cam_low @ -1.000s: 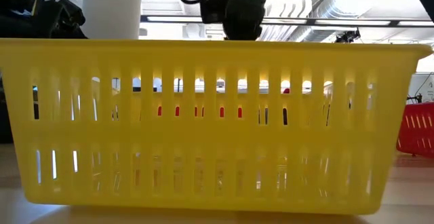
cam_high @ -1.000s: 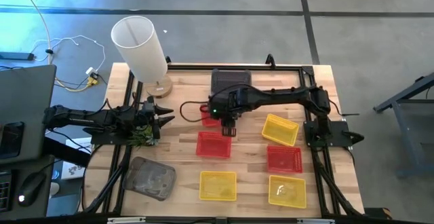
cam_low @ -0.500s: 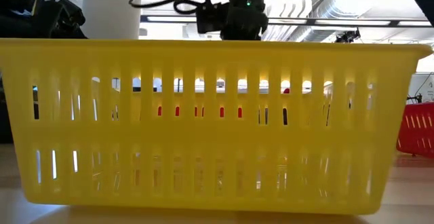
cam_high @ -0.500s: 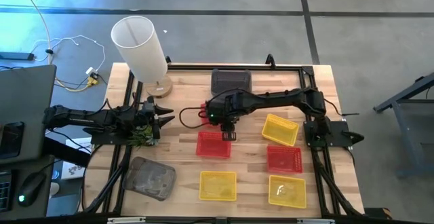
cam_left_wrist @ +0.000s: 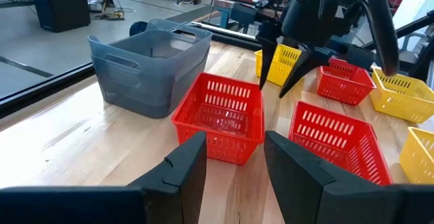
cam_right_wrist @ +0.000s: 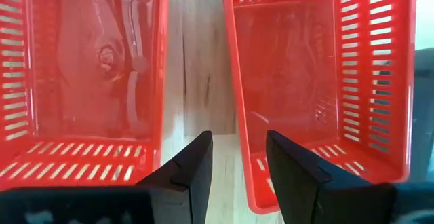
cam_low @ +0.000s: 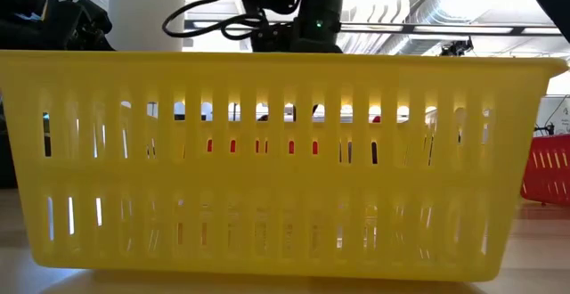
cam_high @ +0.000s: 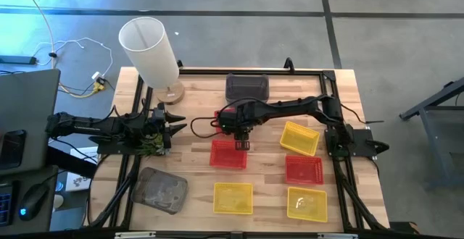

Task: Stack baskets by color
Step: Stack the bottom left red bin on the top red bin

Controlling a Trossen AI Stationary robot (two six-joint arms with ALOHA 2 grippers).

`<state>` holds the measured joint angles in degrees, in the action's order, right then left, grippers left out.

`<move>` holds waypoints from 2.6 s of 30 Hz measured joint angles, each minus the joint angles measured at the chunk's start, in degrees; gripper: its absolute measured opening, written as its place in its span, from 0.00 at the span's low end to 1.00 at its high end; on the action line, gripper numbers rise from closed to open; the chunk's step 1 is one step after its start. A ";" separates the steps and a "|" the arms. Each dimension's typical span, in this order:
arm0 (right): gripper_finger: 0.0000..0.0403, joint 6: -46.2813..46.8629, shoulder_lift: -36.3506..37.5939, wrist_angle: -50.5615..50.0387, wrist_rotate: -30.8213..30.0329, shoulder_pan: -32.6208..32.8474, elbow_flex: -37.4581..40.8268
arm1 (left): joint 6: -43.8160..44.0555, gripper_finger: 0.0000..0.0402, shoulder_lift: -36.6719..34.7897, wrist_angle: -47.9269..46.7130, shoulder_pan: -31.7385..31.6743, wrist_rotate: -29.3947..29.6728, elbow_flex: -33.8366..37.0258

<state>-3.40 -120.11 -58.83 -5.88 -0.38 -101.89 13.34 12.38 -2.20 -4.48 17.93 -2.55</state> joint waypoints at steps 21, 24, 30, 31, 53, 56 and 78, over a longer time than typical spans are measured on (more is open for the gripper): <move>0.31 3.63 0.17 -3.79 -7.82 0.13 -5.33 | -1.93 0.34 0.00 2.43 0.01 0.01 -0.95; 0.31 3.96 0.26 -6.52 -11.75 0.13 -8.00 | -4.91 0.34 0.00 2.45 0.01 -0.56 -3.61; 0.31 3.45 0.28 -10.20 -16.39 0.11 -10.51 | -10.43 0.34 1.34 2.04 0.01 -2.80 -9.27; 0.31 3.43 0.28 -10.86 -16.91 0.11 -10.56 | -11.39 0.34 2.13 1.95 0.01 -2.80 -10.22; 0.31 11.97 5.60 -28.39 -38.06 -3.30 -10.58 | -13.99 0.34 38.16 1.93 1.49 -6.25 -30.31; 0.31 14.71 7.23 -28.92 -38.05 -4.43 -10.58 | -13.54 0.34 41.26 0.24 3.20 -6.39 -32.80; 0.31 29.75 16.83 -28.92 -32.39 -5.59 -10.58 | -4.23 0.34 60.34 -7.11 18.74 -2.22 -41.86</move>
<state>26.35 -103.28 -87.74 -38.27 -5.97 -112.46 9.11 72.72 -9.30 14.27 15.71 -44.40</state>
